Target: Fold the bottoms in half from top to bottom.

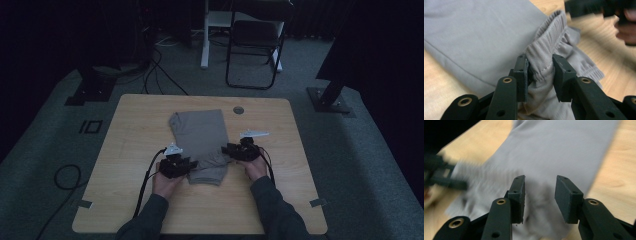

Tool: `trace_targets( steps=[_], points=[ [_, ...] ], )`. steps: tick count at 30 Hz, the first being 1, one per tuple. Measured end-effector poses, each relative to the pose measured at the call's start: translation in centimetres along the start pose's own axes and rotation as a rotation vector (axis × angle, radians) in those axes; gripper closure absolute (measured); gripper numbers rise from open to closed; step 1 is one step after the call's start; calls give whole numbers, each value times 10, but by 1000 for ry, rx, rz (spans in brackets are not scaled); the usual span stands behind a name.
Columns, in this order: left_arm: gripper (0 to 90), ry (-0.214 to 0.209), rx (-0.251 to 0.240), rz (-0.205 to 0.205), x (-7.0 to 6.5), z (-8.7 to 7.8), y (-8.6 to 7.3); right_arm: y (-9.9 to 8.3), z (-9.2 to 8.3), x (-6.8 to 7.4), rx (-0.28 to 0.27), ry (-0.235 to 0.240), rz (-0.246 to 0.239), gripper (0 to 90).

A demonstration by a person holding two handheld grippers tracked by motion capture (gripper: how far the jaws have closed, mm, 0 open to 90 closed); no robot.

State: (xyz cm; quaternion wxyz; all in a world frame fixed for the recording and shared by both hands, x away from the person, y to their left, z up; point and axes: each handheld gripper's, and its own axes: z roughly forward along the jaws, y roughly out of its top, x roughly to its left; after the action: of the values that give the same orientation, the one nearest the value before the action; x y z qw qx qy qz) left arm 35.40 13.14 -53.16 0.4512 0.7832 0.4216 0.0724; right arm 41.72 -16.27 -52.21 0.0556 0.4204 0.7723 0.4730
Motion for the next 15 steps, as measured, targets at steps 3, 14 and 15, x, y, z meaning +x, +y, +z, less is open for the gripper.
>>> trace_targets(
  steps=[3, 14, 15],
  points=[
    [674, 0, 8, 18, -1, -1, -4, 12, 8, -4, 3, -50, 37, 603],
    [666, -27, 8, 33, -8, -8, -11, 16, 48, -5, 160, -89, 40, 651],
    [660, -33, 8, 35, -10, -10, -11, 15, 46, -3, 163, -72, 39, 653]
  ],
)
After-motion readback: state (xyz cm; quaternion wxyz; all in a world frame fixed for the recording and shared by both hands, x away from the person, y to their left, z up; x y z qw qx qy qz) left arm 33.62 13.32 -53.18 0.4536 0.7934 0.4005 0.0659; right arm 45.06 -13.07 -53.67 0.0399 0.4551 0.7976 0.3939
